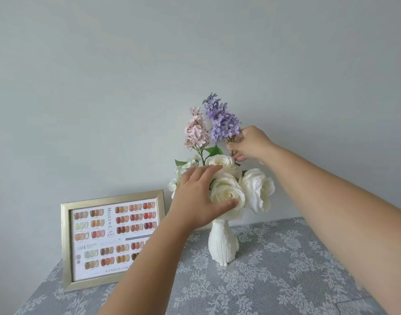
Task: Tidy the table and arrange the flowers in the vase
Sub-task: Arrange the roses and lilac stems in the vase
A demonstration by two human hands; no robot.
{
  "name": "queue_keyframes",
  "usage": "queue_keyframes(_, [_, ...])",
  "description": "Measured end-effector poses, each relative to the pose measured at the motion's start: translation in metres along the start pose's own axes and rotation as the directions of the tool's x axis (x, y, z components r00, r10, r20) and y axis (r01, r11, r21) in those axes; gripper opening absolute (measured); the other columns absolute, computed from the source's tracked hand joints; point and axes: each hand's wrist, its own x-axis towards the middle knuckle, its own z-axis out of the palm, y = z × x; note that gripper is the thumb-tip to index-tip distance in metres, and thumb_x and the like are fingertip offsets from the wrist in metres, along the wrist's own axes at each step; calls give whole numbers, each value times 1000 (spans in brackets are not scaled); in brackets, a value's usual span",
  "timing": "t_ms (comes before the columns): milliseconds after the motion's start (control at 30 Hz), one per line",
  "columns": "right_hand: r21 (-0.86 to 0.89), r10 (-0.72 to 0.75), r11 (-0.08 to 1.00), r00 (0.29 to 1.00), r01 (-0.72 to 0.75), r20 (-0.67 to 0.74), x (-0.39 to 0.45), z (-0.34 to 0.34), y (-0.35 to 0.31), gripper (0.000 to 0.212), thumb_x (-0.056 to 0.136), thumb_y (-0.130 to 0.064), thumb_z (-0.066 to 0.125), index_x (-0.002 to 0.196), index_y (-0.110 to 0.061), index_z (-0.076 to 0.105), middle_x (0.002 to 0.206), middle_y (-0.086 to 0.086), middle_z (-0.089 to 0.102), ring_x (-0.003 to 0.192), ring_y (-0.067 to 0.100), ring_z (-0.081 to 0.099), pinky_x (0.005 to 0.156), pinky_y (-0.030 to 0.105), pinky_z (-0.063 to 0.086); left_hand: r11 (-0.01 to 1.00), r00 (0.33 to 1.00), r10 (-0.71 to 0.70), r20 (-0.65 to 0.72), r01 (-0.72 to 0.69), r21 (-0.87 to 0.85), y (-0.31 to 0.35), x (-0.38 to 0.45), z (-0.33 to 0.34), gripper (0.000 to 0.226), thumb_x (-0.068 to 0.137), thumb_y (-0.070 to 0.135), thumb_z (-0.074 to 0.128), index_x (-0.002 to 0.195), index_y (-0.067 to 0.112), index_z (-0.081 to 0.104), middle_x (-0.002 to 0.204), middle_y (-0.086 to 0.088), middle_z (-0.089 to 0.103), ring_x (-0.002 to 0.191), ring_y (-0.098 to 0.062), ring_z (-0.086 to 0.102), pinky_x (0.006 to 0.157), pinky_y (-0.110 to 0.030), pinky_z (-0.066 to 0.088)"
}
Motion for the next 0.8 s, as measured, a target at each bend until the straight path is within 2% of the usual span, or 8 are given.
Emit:
queue_keyframes(100, [-37,-4,999,1000,4,-9,5,5,-6,15,83,-10,74,86,-9,59,73,16,69,72,32,73,71,41,61,999,1000,20,16,-20,36,-3,1,2,77,71,72,62,135,31,48,127,7,53,131,-26,33,111,-41,27])
queue_keyframes(167, [-91,3,996,1000,-2,12,7,10,-7,15,81,-6,74,85,-4,60,71,15,68,66,29,72,64,38,61,997,999,31,23,-33,71,-5,1,2,74,71,73,59,131,29,53,120,7,55,128,-25,36,109,-41,28])
queue_keyframes(233, [-118,13,993,999,-7,47,9,15,-7,16,79,-3,75,83,-1,60,69,14,67,57,23,68,55,32,60,995,999,41,32,-44,94,-7,0,3,74,71,74,57,129,28,56,119,7,55,127,-24,36,109,-41,29])
queue_keyframes(300, [-128,11,992,997,-1,78,13,16,-9,17,78,-2,76,83,0,60,69,15,67,56,20,67,57,32,60,996,998,43,40,-46,78,-8,-1,2,74,71,74,57,128,28,56,125,6,51,127,-24,36,108,-41,31])
queue_keyframes(467, [-91,6,996,984,11,177,21,14,-15,28,76,0,77,102,2,66,88,22,72,70,23,72,70,36,61,996,996,84,20,-84,2,-15,-2,0,70,70,72,57,124,29,54,153,8,32,136,-22,28,110,-41,28])
queue_keyframes(567, [-96,33,995,973,-11,229,22,14,-12,36,76,3,77,109,3,63,99,20,71,74,23,70,71,35,61,989,990,137,26,-138,55,-17,1,1,62,72,69,58,116,26,56,146,7,46,134,-21,33,113,-42,24])
queue_keyframes(633, [-71,44,997,970,-28,241,23,12,-10,39,76,5,76,112,5,62,102,22,70,76,24,70,67,32,61,989,991,127,30,-129,71,-17,3,1,61,72,69,58,115,26,56,137,10,52,131,-25,38,110,-42,27])
queue_keyframes(800, [-3,44,999,971,-44,235,23,13,-9,36,75,9,75,109,7,63,88,18,69,66,21,69,51,23,56,995,995,95,35,-97,40,-17,1,0,75,73,74,50,134,32,45,134,13,49,129,-25,37,104,-44,36])
